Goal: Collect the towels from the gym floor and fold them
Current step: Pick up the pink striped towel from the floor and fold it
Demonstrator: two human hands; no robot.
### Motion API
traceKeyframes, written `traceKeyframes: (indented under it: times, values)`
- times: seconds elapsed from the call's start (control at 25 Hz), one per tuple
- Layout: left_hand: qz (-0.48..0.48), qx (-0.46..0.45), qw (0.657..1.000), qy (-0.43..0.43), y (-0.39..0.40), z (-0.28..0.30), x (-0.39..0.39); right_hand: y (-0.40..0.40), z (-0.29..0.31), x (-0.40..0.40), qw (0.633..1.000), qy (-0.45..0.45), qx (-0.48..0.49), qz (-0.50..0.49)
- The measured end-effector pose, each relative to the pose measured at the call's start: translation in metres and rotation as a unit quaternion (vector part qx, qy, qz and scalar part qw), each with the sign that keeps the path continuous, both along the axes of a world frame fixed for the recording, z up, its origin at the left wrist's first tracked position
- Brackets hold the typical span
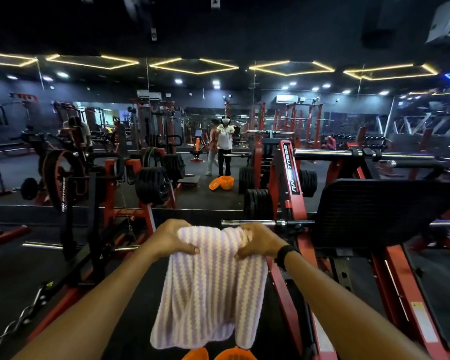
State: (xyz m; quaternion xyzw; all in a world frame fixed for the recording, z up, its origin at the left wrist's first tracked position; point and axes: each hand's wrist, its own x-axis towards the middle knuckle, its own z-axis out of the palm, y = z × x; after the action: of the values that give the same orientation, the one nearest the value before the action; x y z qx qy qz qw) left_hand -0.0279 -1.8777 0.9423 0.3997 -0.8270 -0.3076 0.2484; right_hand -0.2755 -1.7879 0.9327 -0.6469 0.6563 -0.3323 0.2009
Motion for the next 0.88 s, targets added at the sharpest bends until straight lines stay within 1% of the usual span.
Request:
traceKeyframes:
  times: [0.04, 0.08, 0.12, 0.16, 0.2, 0.24, 0.28, 0.32, 0.36, 0.4, 0.44, 0.48, 0.52, 0.56, 0.6, 0.64, 0.72, 0.76, 0.84, 0.88]
  values:
    - [-0.003, -0.026, 0.997, -0.074, 0.0, 0.0, 0.003, 0.002, -0.001, 0.001, 0.998, 0.051, 0.037, -0.003]
    - [-0.007, -0.035, 0.991, -0.129, 0.0, 0.0, 0.007, 0.002, -0.002, -0.001, 0.993, 0.096, 0.073, -0.003]
    - [-0.015, -0.033, 0.987, -0.155, 0.0, 0.002, 0.01, 0.003, 0.003, -0.002, 0.986, 0.134, 0.1, -0.015]
    - [-0.027, -0.009, 0.992, -0.119, -0.001, 0.006, 0.013, 0.002, 0.009, -0.004, 0.983, 0.156, 0.091, -0.012]
    - [-0.037, 0.044, 0.998, -0.017, -0.002, 0.012, 0.018, 0.002, 0.02, -0.004, 0.992, 0.12, 0.043, -0.001]
    - [-0.041, 0.105, 0.988, 0.109, -0.003, 0.018, 0.023, 0.001, 0.033, -0.009, 1.0, 0.008, -0.022, 0.012]
    - [-0.045, 0.159, 0.966, 0.2, -0.003, 0.023, 0.029, 0.004, 0.046, -0.01, 0.986, -0.148, -0.069, 0.024]
    - [-0.06, 0.194, 0.951, 0.232, 0.0, 0.026, 0.032, 0.006, 0.053, -0.012, 0.958, -0.271, -0.08, 0.053]
    - [-0.087, 0.216, 0.948, 0.217, 0.004, 0.027, 0.033, 0.008, 0.054, -0.011, 0.938, -0.33, -0.05, 0.089]
    - [-0.11, 0.231, 0.948, 0.192, 0.01, 0.026, 0.031, 0.009, 0.051, -0.008, 0.94, -0.325, -0.01, 0.103]
    - [-0.106, 0.231, 0.948, 0.191, 0.014, 0.022, 0.028, 0.008, 0.044, -0.003, 0.949, -0.295, 0.014, 0.11]
    - [-0.083, 0.225, 0.945, 0.222, 0.015, 0.018, 0.024, 0.006, 0.037, 0.0, 0.953, -0.288, 0.005, 0.096]
    - [-0.054, 0.235, 0.932, 0.27, 0.016, 0.017, 0.021, 0.003, 0.034, 0.001, 0.943, -0.324, -0.014, 0.074]
    - [-0.027, 0.264, 0.911, 0.315, 0.016, 0.015, 0.021, 0.003, 0.034, 0.0, 0.924, -0.376, -0.022, 0.059]
    - [-0.021, 0.295, 0.897, 0.328, 0.016, 0.014, 0.023, 0.004, 0.034, -0.001, 0.908, -0.414, -0.004, 0.066]
    - [-0.031, 0.317, 0.898, 0.304, 0.017, 0.013, 0.024, 0.006, 0.031, 0.0, 0.907, -0.413, 0.026, 0.076]
    - [-0.052, 0.325, 0.915, 0.234, 0.019, 0.003, 0.027, 0.01, 0.017, 0.007, 0.932, -0.337, 0.105, 0.081]
    - [-0.049, 0.326, 0.916, 0.227, 0.019, -0.004, 0.028, 0.009, 0.008, 0.011, 0.939, -0.317, 0.119, 0.066]
    - [-0.031, 0.36, 0.902, 0.236, 0.02, -0.011, 0.03, 0.003, -0.002, 0.017, 0.935, -0.341, 0.095, 0.024]
    - [-0.044, 0.379, 0.896, 0.228, 0.022, -0.011, 0.032, 0.001, -0.001, 0.019, 0.929, -0.36, 0.081, 0.016]
